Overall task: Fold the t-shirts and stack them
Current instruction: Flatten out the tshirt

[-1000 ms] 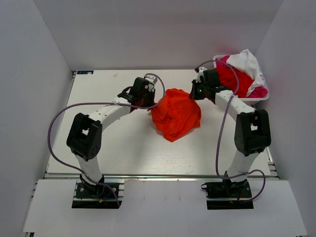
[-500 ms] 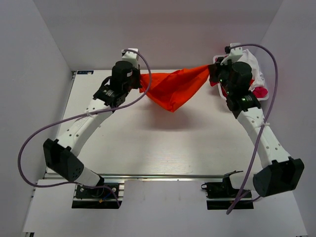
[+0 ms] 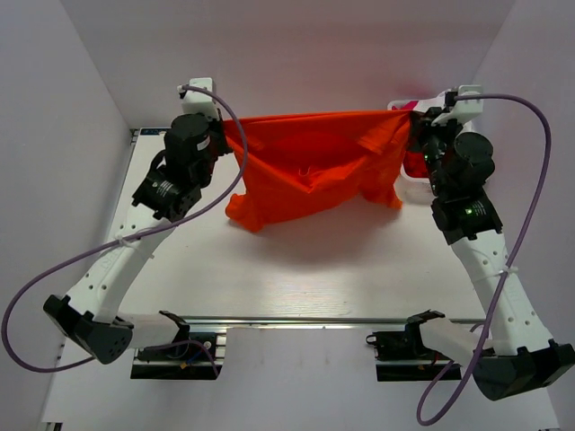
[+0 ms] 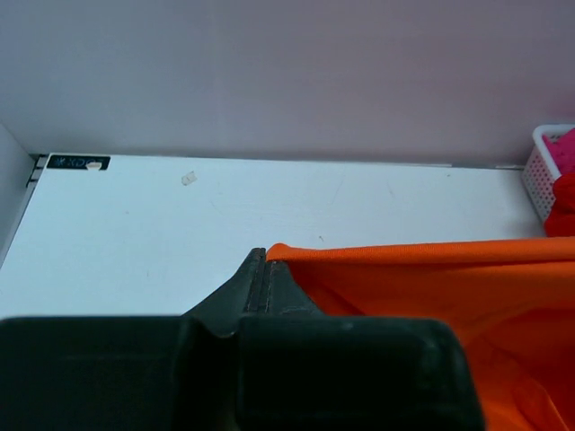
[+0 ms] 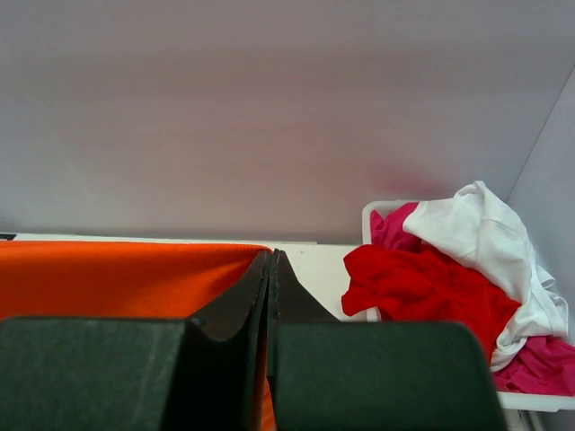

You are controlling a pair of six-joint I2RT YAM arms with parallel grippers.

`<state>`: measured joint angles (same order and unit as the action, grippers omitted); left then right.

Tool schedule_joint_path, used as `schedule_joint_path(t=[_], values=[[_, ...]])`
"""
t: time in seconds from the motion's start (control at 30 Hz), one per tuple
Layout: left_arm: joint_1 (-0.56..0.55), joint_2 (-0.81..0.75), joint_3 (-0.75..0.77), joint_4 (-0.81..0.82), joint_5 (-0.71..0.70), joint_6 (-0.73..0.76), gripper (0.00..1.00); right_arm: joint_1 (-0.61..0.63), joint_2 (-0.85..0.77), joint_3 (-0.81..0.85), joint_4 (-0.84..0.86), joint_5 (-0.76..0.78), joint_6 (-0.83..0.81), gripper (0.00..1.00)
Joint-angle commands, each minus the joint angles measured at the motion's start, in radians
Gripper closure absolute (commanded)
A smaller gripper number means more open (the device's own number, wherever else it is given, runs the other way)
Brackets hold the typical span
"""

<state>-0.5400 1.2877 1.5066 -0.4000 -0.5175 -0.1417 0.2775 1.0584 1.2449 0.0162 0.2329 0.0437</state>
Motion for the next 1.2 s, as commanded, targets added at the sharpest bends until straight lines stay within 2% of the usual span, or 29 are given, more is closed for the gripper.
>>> schedule_joint_path(t=[0.0,0.2,0.47,0.7,0.87,1.0,1.17], values=[[0.020,-0.094,0.035,-0.002,-0.040,0.051,1.00,-0.018,-0.049,0.008,0.057,0.092,-0.039,1.00],[0.020,-0.160,0.090,0.010,0.100,0.105,1.00,-0.021,-0.098,0.067,0.007,-0.020,-0.039,1.00],[0.008,-0.272,0.110,0.010,0.164,0.140,1.00,-0.018,-0.228,0.102,-0.007,-0.093,-0.070,1.00],[0.008,-0.309,0.101,0.032,0.249,0.149,1.00,-0.018,-0.244,0.105,-0.013,-0.148,-0.058,1.00],[0.008,-0.213,0.078,0.032,0.249,0.119,1.00,-0.018,-0.184,0.088,-0.015,-0.168,-0.022,1.00],[0.018,-0.116,0.003,0.068,0.150,0.070,1.00,-0.017,-0.118,0.045,-0.004,-0.204,0.004,1.00],[0.028,0.045,-0.109,0.069,0.106,-0.030,1.00,-0.023,0.056,-0.065,0.077,-0.213,0.037,1.00]])
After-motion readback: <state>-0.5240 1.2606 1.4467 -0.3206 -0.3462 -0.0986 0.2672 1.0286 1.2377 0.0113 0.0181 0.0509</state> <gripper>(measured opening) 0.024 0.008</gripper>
